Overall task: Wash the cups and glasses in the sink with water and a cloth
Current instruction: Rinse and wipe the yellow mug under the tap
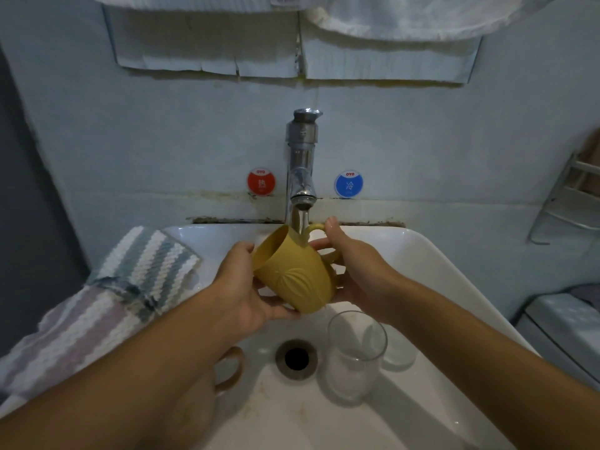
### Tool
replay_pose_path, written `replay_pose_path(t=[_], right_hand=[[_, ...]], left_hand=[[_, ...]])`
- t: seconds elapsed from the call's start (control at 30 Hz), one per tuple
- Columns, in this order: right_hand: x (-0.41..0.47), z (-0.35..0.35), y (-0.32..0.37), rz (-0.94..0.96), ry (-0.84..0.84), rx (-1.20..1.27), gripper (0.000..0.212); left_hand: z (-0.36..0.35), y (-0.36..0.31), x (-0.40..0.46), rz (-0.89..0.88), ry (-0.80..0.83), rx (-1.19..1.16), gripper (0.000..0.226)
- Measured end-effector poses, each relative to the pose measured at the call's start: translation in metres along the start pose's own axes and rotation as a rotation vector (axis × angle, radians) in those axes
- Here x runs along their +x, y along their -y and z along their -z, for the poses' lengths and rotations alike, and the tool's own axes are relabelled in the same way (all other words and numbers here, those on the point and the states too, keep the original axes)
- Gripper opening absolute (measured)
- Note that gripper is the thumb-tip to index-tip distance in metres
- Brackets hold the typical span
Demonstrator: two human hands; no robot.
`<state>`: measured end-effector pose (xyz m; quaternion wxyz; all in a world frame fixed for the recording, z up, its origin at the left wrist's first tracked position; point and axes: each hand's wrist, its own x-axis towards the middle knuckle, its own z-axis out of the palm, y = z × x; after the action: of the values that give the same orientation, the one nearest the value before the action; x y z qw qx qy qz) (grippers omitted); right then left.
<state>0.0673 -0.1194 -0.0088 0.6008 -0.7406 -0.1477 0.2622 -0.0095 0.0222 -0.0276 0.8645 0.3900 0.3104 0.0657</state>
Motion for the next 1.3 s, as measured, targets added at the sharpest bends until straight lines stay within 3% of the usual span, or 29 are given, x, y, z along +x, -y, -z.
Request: replay_pose_path(t=[0.17,0.3,0.47,0.67,0.83,1.07,1.3], right_hand=[[-0.001,0.000,0.001,-0.009,0.027,0.090,0.059],[-0.001,0.000,0.003,0.014,-0.019,-0.006,0.061],[-0.003,0.004,0.007,0.025,-0.023,-0.057,0.042],[-0.001,0.000,0.002,0.022,0.080,-0.144,0.067],[0.000,0.000,0.000,0.011,0.052,-0.105,0.053],[-0.001,0.001,0.000,0.004,0.019,-0.091,0.037],[0.000,0.000,-0.001,0.006,0.005,-0.088,0.047]], left_hand=[[-0.002,-0.001,-0.004,0.077,0.047,-0.012,0.042],[-0.006,0.003,-0.009,0.016,0.045,0.051,0.038],[-0.005,0.001,-0.009,-0.103,-0.005,0.192,0.042],[-0.010,0.004,-0.014,-0.217,-0.046,0.402,0.034],[-0.012,0.004,-0.014,-0.240,-0.022,0.479,0.038],[-0.013,0.006,-0.014,-0.240,0.003,0.487,0.041],[-0.013,0.006,-0.014,-0.256,0.001,0.484,0.039]])
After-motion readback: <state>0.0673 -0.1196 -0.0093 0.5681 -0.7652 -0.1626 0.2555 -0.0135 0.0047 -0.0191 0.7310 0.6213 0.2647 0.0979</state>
